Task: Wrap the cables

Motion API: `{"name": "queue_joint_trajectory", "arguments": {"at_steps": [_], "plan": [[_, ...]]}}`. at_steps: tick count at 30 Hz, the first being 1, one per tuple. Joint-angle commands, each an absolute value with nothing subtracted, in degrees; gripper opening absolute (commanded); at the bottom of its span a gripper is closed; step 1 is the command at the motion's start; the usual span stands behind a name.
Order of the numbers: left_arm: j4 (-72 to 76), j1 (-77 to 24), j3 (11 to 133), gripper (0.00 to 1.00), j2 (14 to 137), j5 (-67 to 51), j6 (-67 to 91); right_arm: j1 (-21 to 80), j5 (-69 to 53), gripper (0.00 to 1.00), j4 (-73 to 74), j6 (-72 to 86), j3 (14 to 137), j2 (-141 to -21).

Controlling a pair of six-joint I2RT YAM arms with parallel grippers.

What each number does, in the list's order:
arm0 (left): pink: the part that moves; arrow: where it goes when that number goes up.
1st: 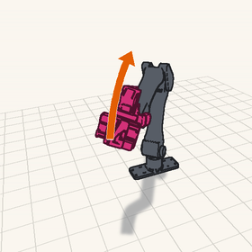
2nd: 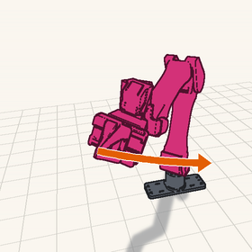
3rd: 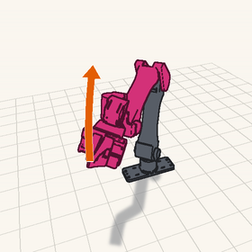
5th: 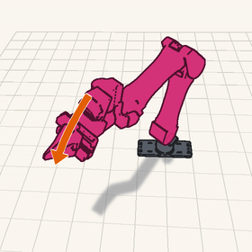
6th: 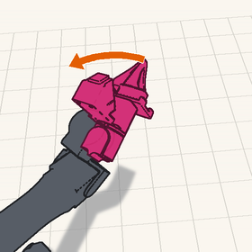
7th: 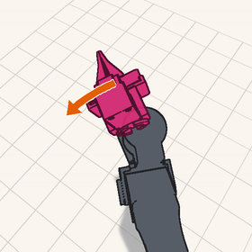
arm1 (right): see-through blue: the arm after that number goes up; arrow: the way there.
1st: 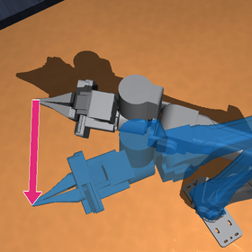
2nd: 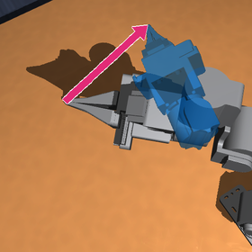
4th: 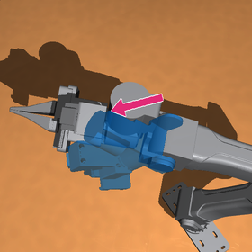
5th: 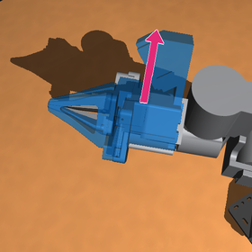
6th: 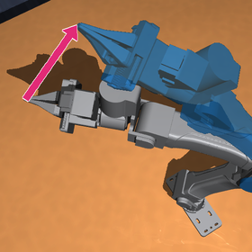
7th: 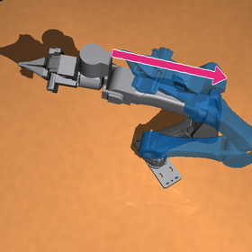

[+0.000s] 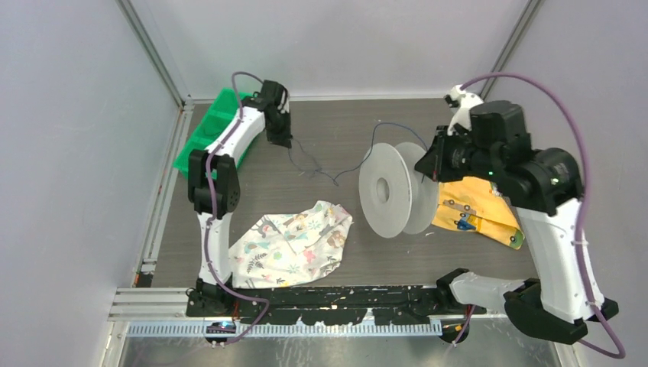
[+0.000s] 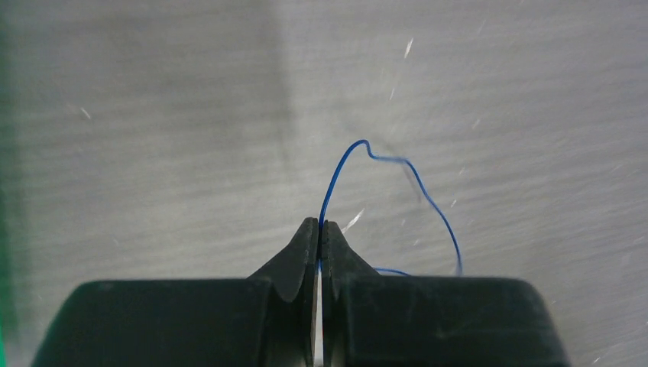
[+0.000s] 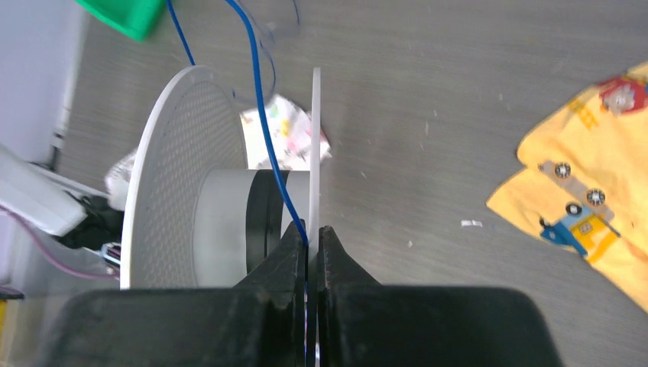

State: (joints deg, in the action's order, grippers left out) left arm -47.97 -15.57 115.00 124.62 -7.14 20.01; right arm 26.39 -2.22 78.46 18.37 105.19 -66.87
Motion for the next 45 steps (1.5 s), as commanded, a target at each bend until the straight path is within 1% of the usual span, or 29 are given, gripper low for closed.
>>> {"name": "queue_joint_trajectory", "arguments": {"at_steps": [1,7,12,14,16,21,25,29,32,35,37,40,45], "plan": [[-48.78,-18.42,107.34,0.0,117.76,-1.36,15.78,26.17,-5.95,0.01,76.71,19.9,118.32,-69.76],[-49.6,-18.37,98.82,0.0,113.3,3.62,12.8,24.09,-7.01,0.01,79.48,19.29,138.01,-78.9],[-46.54,-17.8,92.71,0.0,111.38,4.64,13.44,22.55,-12.54,0.01,77.11,20.25,144.9,-81.88],[-45.82,-16.92,93.03,0.0,111.42,3.86,13.96,22.34,-12.2,0.01,78.59,19.87,142.95,-82.12],[-46.15,-16.14,95.62,0.0,111.71,3.52,13.97,22.27,-11.61,0.01,79.78,19.69,138.31,-80.98],[-47.9,-13.67,108.7,0.0,114.46,3.53,14.06,22.25,-13.36,0.01,83.67,18.88,124.6,-75.57],[-52.58,-12.6,123.06,0.0,121.97,5.53,13.41,22.32,-22.7,0.01,84.17,18.89,116.39,-70.53],[-57.0,-11.93,135.61,0.0,129.39,6.51,13.57,22.35,-33.26,0.01,80.32,18.08,113.62,-65.12],[-57.48,-11.34,138.06,0.0,131.96,7.44,13.71,22.39,-35.85,0.01,80.93,16.81,115.2,-64.1],[-56.92,-10.85,135.71,0.0,131.88,7.91,13.31,22.37,-36.8,0.01,79.59,16.6,116.02,-63.48],[-56.61,-10.73,132.59,0.0,130.7,7.7,13.02,22.33,-34.29,0.01,77.16,17.5,116.4,-63.18],[-55.44,-10.72,124.61,0.0,125.41,5.23,12.88,22.33,-22.78,0.01,73.04,20.67,117.0,-63.89],[-48.27,-10.8,104.68,0.0,113.22,4.53,13.0,22.31,-4.14,0.01,69.14,24.64,119.11,-67.42]]}}
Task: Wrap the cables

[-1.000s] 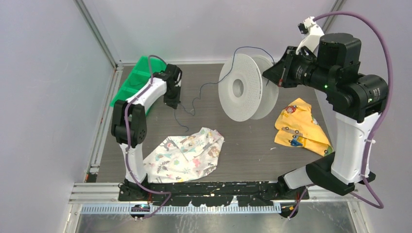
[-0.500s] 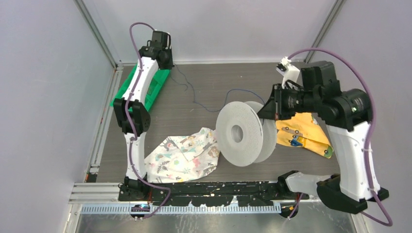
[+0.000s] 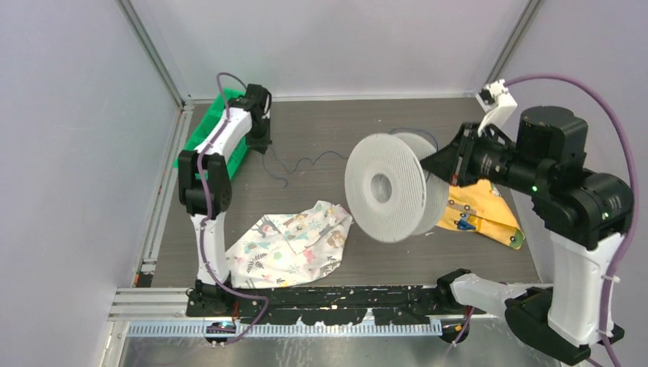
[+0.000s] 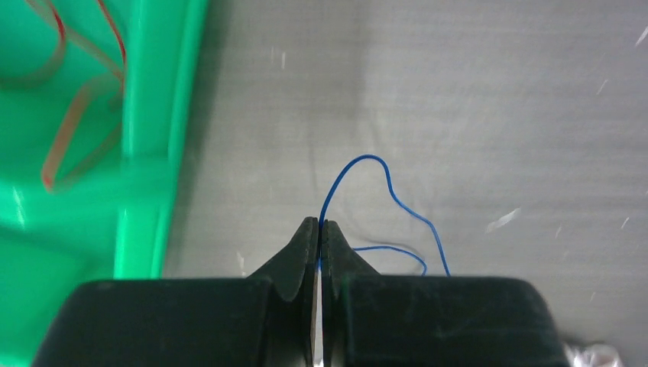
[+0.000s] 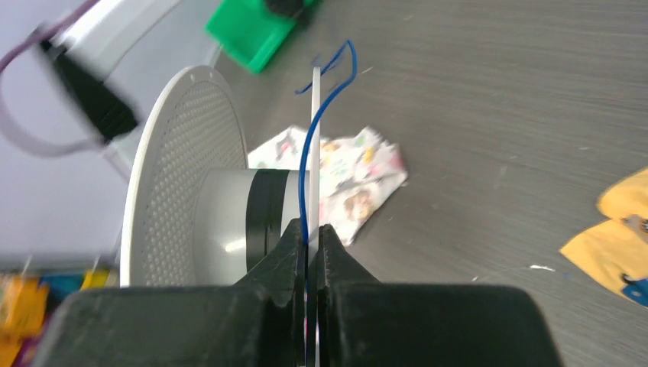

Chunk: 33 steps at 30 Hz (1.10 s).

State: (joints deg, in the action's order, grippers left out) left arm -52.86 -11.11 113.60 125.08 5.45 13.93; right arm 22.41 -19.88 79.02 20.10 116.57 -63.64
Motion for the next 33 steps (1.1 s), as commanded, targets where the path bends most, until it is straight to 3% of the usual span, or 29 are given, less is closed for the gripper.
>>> {"name": "queue_joint_trajectory", "arguments": {"at_steps": [1,10,18,33], "plan": [[-47.59,-10.8,102.53,0.0,111.62,4.84,13.02,22.37,-1.92,0.01,69.22,24.89,120.01,-68.58],[-49.7,-10.81,97.21,0.0,108.8,4.76,12.06,22.32,7.62,0.01,67.49,26.42,124.75,-74.72],[-49.9,-11.16,89.44,0.0,103.58,2.83,13.42,22.17,24.42,0.01,56.28,25.95,115.13,-73.6],[-56.88,-15.71,84.44,0.0,92.71,-2.35,12.26,15.13,25.2,0.01,48.94,25.88,113.14,-82.4]]}}
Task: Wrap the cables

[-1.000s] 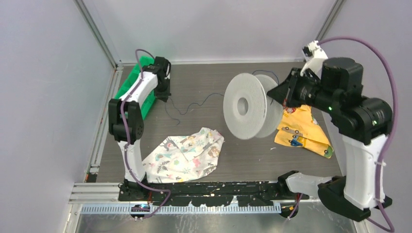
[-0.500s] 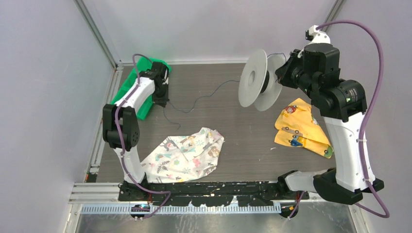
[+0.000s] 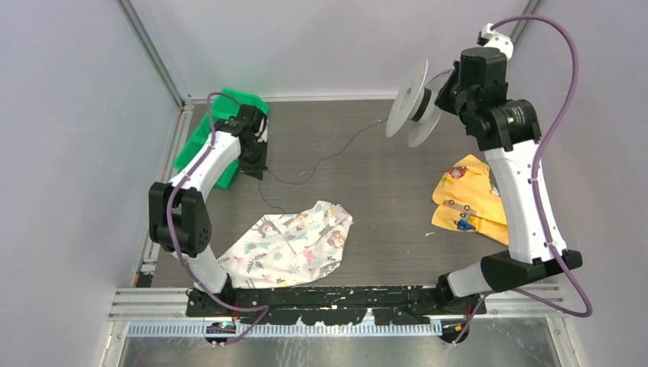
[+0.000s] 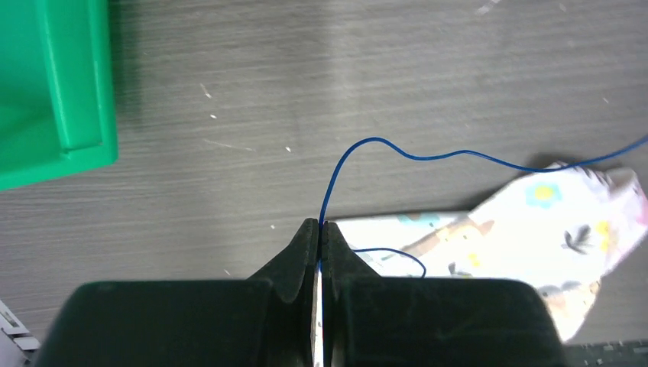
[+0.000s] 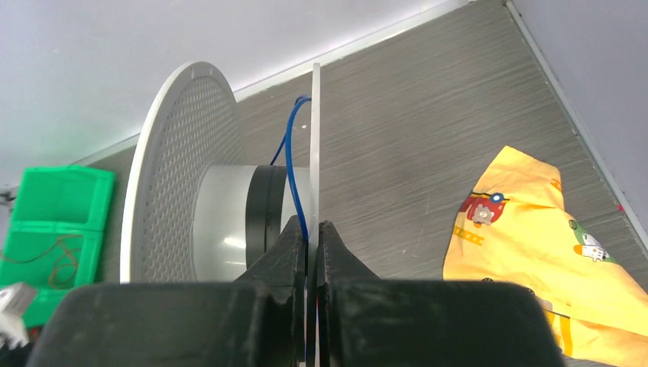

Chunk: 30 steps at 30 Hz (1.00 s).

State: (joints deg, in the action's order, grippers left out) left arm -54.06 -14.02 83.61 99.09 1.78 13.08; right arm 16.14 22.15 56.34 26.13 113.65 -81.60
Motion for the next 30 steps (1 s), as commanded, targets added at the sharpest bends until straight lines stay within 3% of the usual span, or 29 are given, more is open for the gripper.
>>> {"name": "queue_joint_trajectory", "arguments": {"at_steps": [1,14,21,30], "plan": [[-57.5,-15.95,84.81,0.0,91.67,-2.35,11.96,14.68,24.9,0.01,48.31,25.99,112.36,-82.63],[-67.12,-23.59,84.72,0.0,86.91,-6.58,8.85,8.27,18.35,0.01,45.44,28.9,112.96,-89.93],[-69.95,-26.0,91.69,0.0,79.35,-25.99,2.84,8.26,22.32,0.01,46.1,21.53,109.23,-92.82],[-66.83,-26.02,103.5,0.0,73.97,-37.78,4.22,8.43,20.81,0.01,48.83,19.27,108.96,-97.68]]}}
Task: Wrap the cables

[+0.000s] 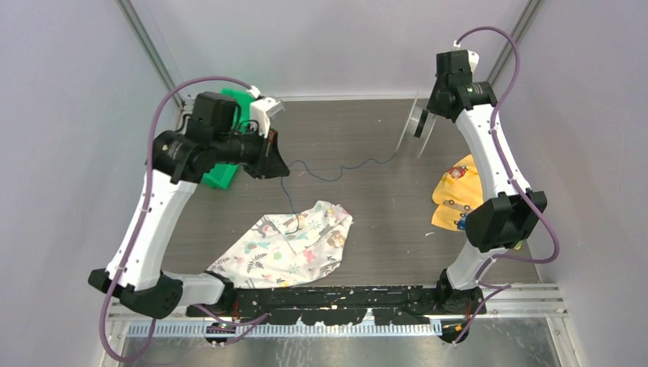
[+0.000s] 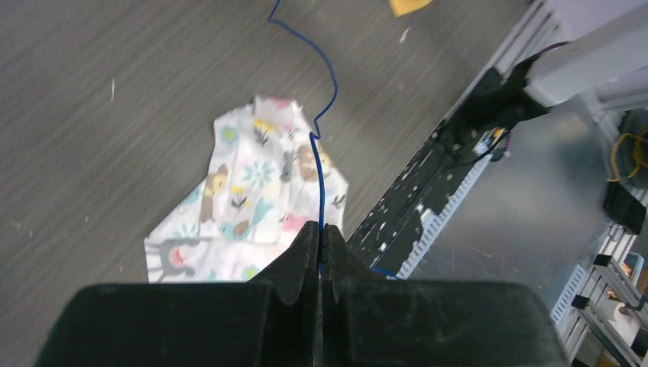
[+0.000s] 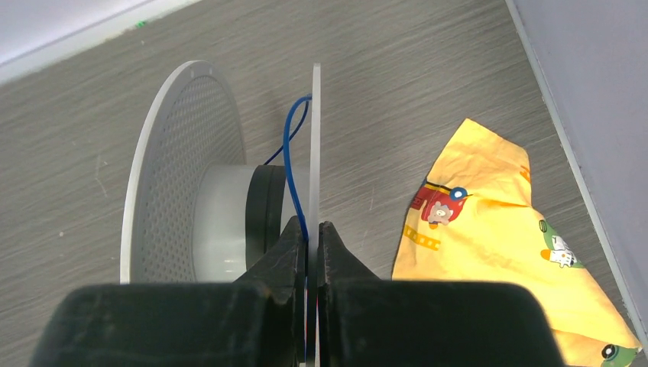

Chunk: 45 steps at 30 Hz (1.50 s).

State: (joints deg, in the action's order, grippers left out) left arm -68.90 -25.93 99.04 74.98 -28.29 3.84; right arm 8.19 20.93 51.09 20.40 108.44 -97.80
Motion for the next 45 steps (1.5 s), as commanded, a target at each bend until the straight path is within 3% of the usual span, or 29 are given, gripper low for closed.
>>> {"name": "queue_joint_trajectory", "arguments": {"at_steps": [1,9,18,28,32,45], "plan": [[-65.56,-26.02,104.86,0.0,73.88,-39.05,5.16,8.62,20.3,0.01,49.01,19.18,108.17,-97.79],[-48.0,-25.93,116.79,0.0,76.53,-53.17,18.62,10.57,19.99,0.01,49.33,17.83,100.67,-95.68],[-13.3,-26.0,111.64,0.0,81.55,-56.49,47.64,12.72,17.88,0.01,47.65,20.35,96.89,-94.87],[-15.67,-24.1,142.11,0.0,100.19,-49.75,55.68,24.97,15.2,0.01,49.1,17.65,92.35,-90.4],[-1.15,-19.9,139.3,0.0,103.62,-49.14,68.79,27.78,12.91,0.01,49.92,18.91,88.98,-86.42],[8.55,-16.0,136.78,0.0,109.66,-46.86,76.34,36.91,2.1,0.01,48.73,19.07,75.3,-72.42]]}}
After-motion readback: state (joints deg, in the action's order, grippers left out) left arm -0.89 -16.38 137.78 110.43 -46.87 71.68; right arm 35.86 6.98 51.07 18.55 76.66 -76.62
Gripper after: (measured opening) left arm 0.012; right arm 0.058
